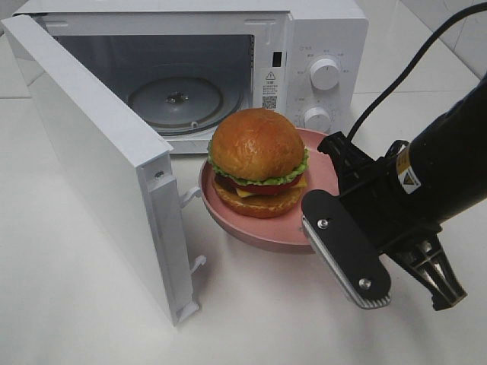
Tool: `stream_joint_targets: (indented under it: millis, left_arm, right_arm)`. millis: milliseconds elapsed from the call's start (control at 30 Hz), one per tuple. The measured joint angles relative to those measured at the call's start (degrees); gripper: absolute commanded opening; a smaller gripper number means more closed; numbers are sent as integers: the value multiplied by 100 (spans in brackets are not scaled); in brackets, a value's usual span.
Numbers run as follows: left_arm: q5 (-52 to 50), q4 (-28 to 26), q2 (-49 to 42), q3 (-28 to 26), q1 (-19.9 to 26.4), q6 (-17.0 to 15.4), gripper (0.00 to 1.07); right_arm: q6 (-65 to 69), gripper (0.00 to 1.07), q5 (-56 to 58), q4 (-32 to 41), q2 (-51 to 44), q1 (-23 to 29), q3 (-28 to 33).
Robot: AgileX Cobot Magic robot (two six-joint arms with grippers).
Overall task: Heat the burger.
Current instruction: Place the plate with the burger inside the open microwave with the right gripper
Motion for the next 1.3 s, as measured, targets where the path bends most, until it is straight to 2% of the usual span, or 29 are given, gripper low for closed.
stream_joint_targets:
  millis: [167,333,533,667,967,1300]
  left_arm:
    - [0,0,0,0,0,0,100]
    - [0,0,0,0,0,0,100]
    - [0,0,0,0,0,0,100]
    - [0,0,0,0,0,0,100]
    - [0,0,0,0,0,0,100]
    - [0,0,0,0,0,0,100]
  right_arm:
    - [-888,0,17,309,0,-372,-120]
    - [-1180,0,-6,315,0,-550,-172]
    - [-1375,0,-69,470,0,-573,-172]
    - [-1816,0,-281,934,0,-573,-172]
    - [-2023,0,-613,1106,195,-573,-241]
    - [-2034,0,-768,1289,791,-573,-796]
